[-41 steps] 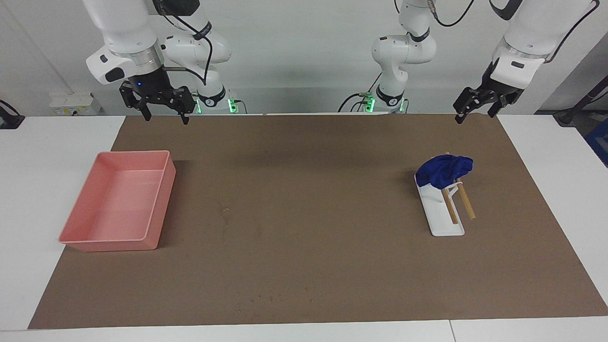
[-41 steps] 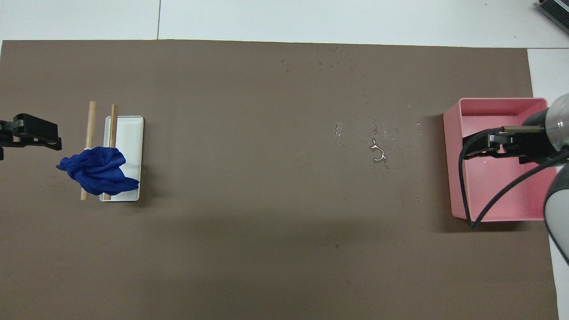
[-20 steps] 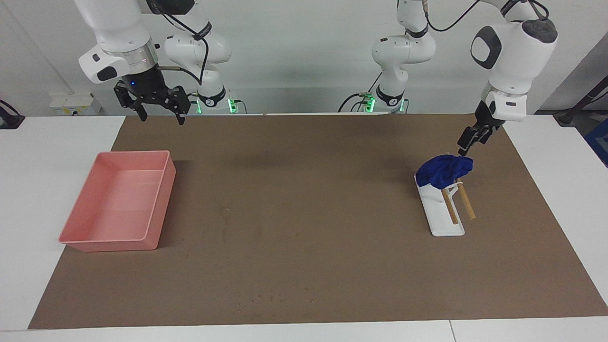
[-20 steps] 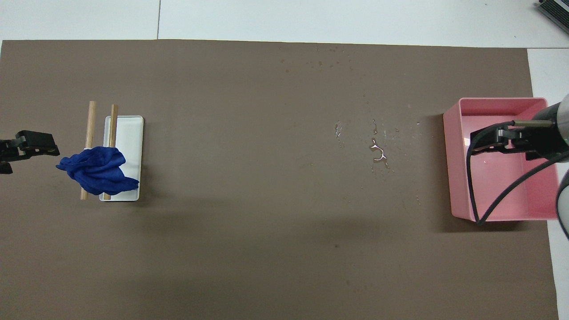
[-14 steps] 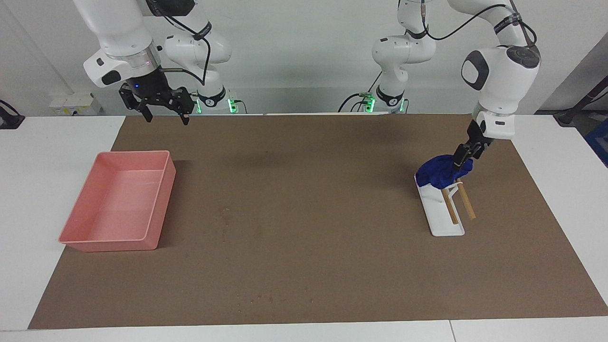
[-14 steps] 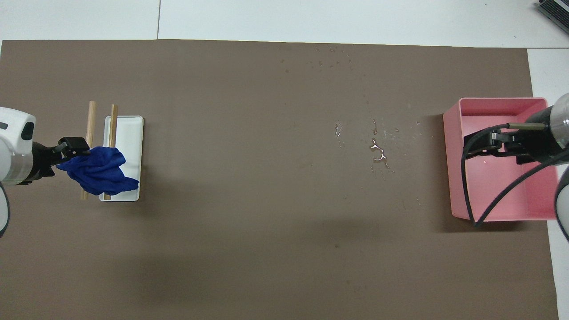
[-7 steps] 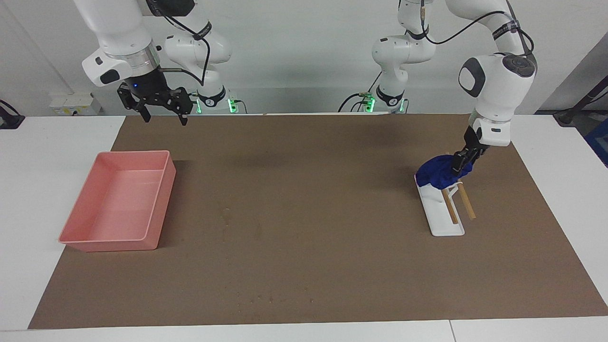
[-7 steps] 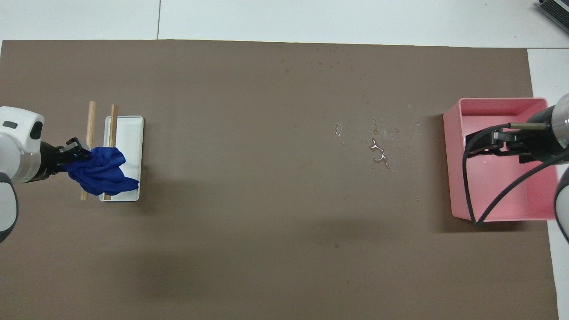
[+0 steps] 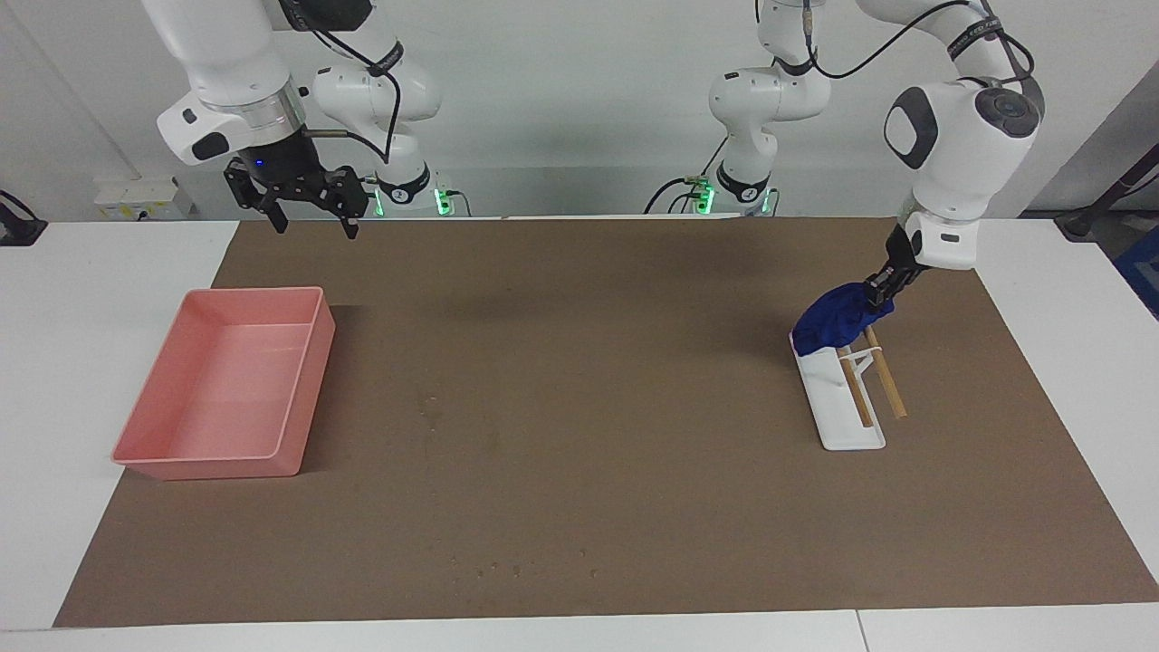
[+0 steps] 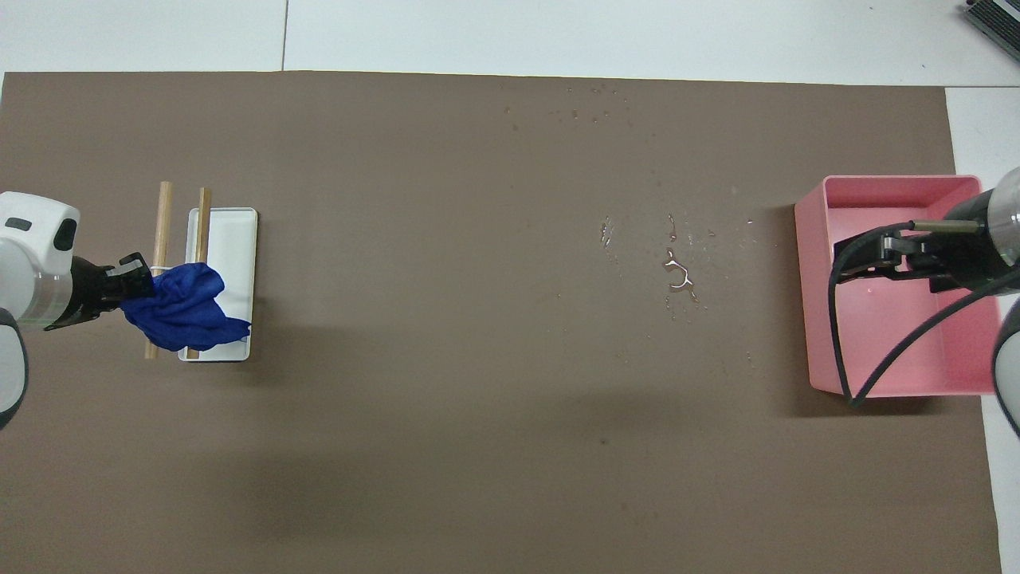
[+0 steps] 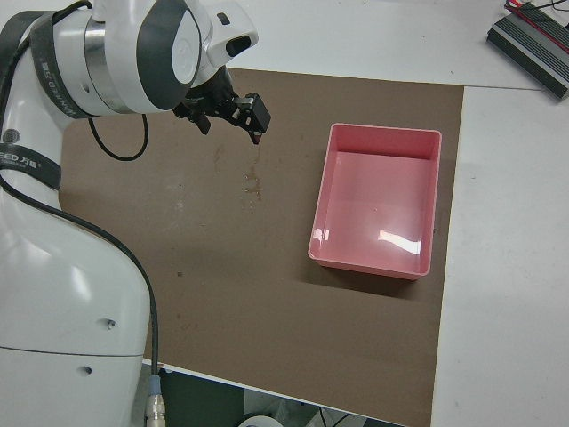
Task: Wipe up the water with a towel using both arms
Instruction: 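Grasp the blue cloth on the white tray with the left gripper, then lift the cloth with the left gripper while the right gripper approaches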
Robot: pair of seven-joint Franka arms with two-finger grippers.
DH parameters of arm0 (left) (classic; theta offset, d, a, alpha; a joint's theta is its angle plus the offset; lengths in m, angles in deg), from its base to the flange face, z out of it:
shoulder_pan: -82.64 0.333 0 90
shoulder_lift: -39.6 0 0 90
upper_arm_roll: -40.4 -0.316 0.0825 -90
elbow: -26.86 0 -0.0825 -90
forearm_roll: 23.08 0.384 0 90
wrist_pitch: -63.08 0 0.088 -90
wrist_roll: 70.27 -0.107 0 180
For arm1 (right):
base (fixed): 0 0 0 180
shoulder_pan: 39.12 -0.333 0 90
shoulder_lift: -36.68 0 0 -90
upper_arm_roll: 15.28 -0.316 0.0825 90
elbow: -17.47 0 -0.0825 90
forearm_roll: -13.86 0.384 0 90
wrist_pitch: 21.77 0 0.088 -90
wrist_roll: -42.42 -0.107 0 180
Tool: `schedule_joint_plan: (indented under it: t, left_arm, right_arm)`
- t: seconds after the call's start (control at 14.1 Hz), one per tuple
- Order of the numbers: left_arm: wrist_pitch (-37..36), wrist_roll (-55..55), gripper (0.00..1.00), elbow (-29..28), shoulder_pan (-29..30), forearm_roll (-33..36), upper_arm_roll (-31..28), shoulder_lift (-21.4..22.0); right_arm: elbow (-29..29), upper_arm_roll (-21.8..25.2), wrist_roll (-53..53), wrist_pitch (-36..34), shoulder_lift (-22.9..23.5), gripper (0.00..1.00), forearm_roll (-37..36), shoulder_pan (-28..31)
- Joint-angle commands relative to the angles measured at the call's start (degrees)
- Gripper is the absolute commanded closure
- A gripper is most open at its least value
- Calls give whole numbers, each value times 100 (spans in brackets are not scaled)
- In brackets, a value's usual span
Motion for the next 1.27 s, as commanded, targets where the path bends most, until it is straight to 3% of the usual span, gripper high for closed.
schedule_joint_plan:
  t: [0.0,0.5,0.85,1.2]
  left_arm:
    - [-927,791,100,689,-361,3,-13,31]
    - [-2159,3576,100,2016,-1267,-900,205,32]
    - [-1889,5932,100,2281,-1267,-1394,978,14]
    - [-861,7637,100,2412,-1276,-1587,1463,14]
  right_arm:
    - [151,-79,-431,242,-113,1,212,40]
    - [160,-96,-3074,725,-33,1,1486,-452]
    - [195,-96,-5315,1252,63,1,2585,-865]
    - [239,-96,-6812,1315,247,3,3500,-1129]
